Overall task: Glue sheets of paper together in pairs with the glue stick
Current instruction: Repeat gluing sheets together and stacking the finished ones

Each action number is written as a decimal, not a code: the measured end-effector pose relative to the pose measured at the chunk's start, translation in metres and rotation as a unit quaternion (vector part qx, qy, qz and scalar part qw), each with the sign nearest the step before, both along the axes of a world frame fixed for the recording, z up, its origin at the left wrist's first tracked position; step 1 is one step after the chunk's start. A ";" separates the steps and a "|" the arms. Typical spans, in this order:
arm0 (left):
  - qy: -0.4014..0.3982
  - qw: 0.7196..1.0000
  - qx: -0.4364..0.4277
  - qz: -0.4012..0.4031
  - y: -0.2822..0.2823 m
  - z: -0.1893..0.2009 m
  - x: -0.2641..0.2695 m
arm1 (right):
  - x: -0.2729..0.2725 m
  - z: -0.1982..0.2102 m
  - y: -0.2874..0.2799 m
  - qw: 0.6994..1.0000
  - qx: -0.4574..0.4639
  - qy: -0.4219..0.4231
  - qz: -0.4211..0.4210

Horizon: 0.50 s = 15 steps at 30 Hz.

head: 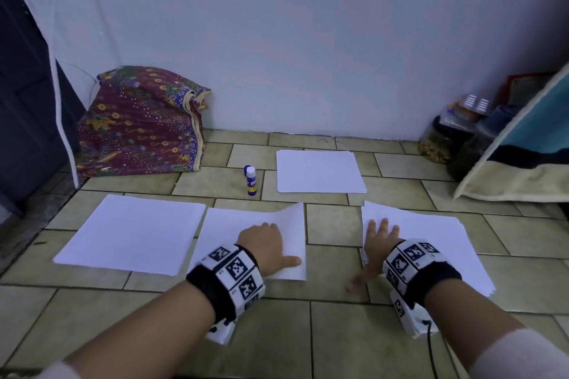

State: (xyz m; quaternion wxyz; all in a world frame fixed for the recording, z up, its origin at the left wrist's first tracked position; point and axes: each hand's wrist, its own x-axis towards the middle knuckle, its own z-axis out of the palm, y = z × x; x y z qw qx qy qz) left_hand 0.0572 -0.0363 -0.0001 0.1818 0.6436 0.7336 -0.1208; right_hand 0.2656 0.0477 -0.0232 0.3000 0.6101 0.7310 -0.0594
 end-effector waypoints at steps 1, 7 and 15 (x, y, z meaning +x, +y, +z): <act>0.008 1.000 -0.009 0.000 0.001 -0.003 0.002 | 0.001 0.005 0.002 1.000 0.000 0.011 0.003; -0.012 0.998 -0.010 -0.062 0.003 -0.005 -0.024 | 0.006 0.029 0.020 0.996 -0.007 0.091 0.018; -0.045 0.993 -0.089 -0.057 0.000 -0.019 -0.040 | -0.031 0.059 0.037 0.983 0.105 0.142 0.059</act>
